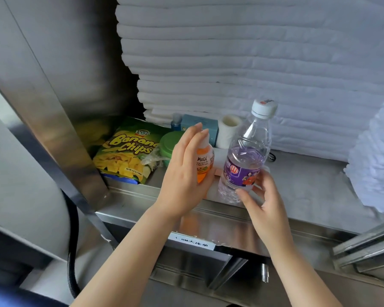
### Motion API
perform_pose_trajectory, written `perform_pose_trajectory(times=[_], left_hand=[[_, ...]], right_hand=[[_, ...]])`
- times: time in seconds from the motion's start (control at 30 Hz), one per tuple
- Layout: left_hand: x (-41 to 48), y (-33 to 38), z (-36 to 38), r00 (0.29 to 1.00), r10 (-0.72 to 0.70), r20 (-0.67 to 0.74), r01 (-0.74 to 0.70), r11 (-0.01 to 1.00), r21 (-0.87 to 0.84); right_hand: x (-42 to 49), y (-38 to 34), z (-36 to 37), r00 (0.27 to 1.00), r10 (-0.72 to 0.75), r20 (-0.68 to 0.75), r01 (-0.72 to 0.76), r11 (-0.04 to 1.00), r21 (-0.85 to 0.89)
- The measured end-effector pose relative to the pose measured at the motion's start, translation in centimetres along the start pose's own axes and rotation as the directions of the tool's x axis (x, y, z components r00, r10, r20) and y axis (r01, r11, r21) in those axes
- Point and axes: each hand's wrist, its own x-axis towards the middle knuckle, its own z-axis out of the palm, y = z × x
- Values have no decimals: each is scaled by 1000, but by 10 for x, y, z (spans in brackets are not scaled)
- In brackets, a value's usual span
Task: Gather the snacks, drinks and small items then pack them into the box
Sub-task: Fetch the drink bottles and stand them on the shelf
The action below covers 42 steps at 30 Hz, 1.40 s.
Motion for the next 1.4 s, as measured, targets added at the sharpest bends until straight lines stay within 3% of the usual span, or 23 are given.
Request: perform_pose_trajectory(times=[0.13, 0.2, 0.37, 0.5, 0.83, 0.97, 1.2, 1.4], left_hand=[[0, -2, 2, 1000, 8, -9, -8, 1000, -3], [0, -2, 2, 1000, 6, -15, -6, 1000, -4], [-1, -3, 1, 1000, 17, -13, -17, 1000, 3], [-1, -3, 1, 1000, 16, -7, -16, 1000, -1], [-1, -4, 1, 999, 28, -18, -29, 1000, -4], [-1, -3, 1, 1000, 24, -11, -24, 1000, -6], [-1, -4, 2, 1000, 13, -12, -13, 1000, -6], [-1, -4, 2, 1000, 4, -15, -4, 1000, -15]], right_hand=[[3, 3, -12, 988, 13, 155, -20, 999, 41], [3, -2, -10, 988, -6, 154, 6, 1000, 5], [4, -11, 10, 982, -123, -140, 99, 981, -169], [2, -11, 20, 972, -106, -210, 72, 984, -162], [3, 1, -7, 992, -5, 125, 1, 1000, 29], [3, 2, -11, 986, -1, 168, -7, 999, 46], [-3, -8, 2, 995, -59, -86, 52, 996, -77], [-1, 0, 2, 998, -16, -59, 13, 998, -59]])
